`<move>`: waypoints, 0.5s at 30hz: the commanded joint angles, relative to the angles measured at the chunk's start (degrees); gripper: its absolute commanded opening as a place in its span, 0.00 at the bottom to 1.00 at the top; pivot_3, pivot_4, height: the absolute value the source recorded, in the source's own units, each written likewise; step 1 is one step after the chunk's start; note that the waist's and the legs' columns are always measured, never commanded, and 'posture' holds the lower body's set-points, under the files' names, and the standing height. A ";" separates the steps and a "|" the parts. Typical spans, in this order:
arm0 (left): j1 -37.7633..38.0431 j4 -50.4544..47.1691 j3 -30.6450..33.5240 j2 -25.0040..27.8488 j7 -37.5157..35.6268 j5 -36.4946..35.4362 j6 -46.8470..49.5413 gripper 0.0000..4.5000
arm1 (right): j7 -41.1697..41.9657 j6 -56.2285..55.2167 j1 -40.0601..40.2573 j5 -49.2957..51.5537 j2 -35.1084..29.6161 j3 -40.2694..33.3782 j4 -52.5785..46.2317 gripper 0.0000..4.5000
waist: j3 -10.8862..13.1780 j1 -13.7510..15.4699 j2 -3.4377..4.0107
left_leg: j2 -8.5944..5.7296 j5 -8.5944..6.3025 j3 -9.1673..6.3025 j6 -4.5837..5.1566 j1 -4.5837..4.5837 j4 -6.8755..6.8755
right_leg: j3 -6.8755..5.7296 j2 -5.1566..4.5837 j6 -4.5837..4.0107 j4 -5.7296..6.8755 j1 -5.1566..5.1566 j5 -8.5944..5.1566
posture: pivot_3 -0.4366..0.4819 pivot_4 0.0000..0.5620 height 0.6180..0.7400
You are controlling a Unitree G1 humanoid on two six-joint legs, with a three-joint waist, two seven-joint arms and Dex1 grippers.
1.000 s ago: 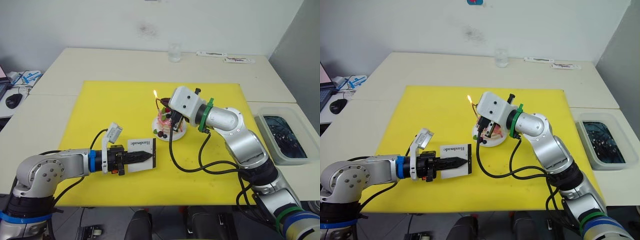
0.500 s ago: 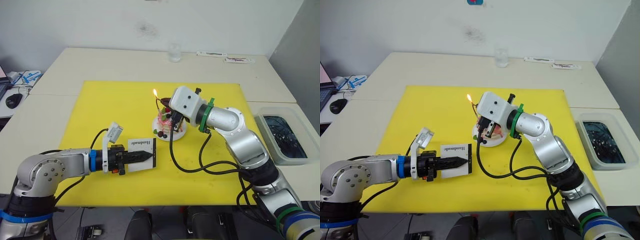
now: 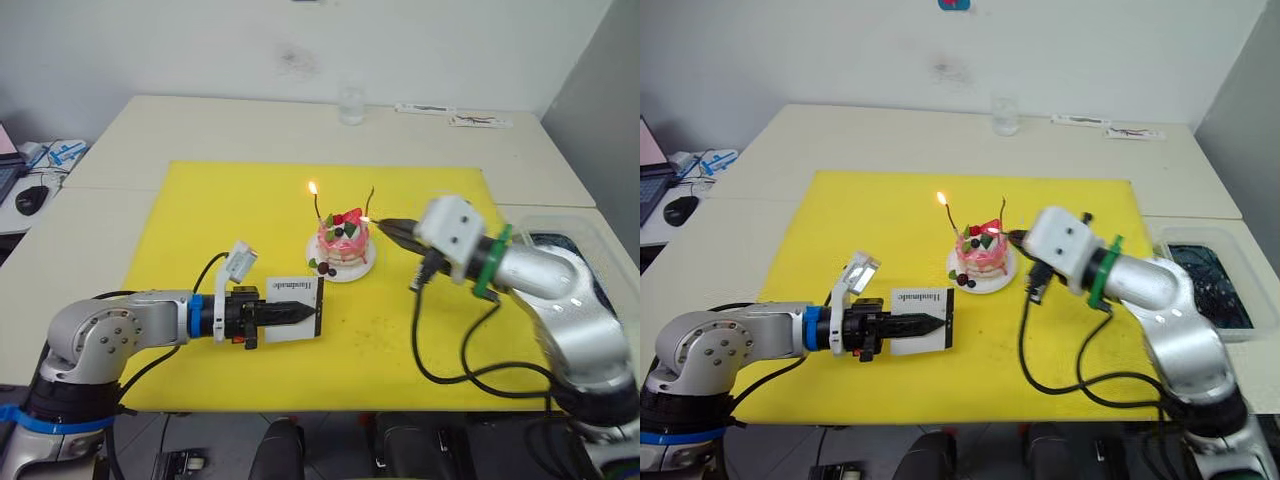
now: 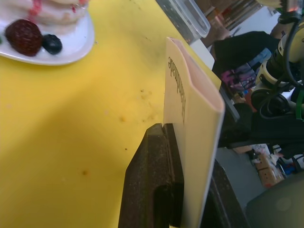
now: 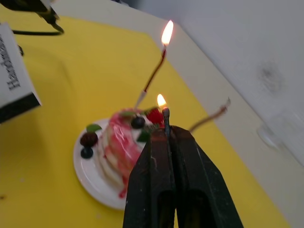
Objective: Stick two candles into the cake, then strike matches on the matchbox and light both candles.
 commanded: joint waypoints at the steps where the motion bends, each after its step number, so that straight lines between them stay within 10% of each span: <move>1: -0.39 -3.65 -0.96 -0.92 -1.20 -0.04 -0.97 0.00 | -0.55 3.06 6.65 0.11 -4.55 -11.64 -4.84 0.01 | 0.00 0.05 0.00 | 0.00 0.00 0.01 0.00 0.00 -0.01 | 0.00 0.00 0.00 0.00 0.00 0.00 | 0.48 0.27 1.00; 8: -2.23 -4.55 -2.54 -4.59 -0.53 -0.68 -0.41 0.00 | -4.96 2.36 19.26 -2.51 -8.07 -30.59 5.06 0.01 | 0.00 -0.01 0.00 | -0.03 0.00 0.08 0.01 0.04 0.05 | 0.07 -0.02 0.08 -0.05 0.05 0.03 | 0.48 0.27 1.00; 15: -2.83 -4.67 -3.80 -7.36 0.35 -0.12 -0.24 0.00 | -10.75 -1.94 19.60 -5.87 -9.28 -29.55 20.04 0.01 | -0.01 -0.53 0.01 | -0.03 0.02 0.17 0.03 0.12 0.10 | 0.16 -0.01 0.10 0.02 0.07 0.04 | 0.48 0.27 1.00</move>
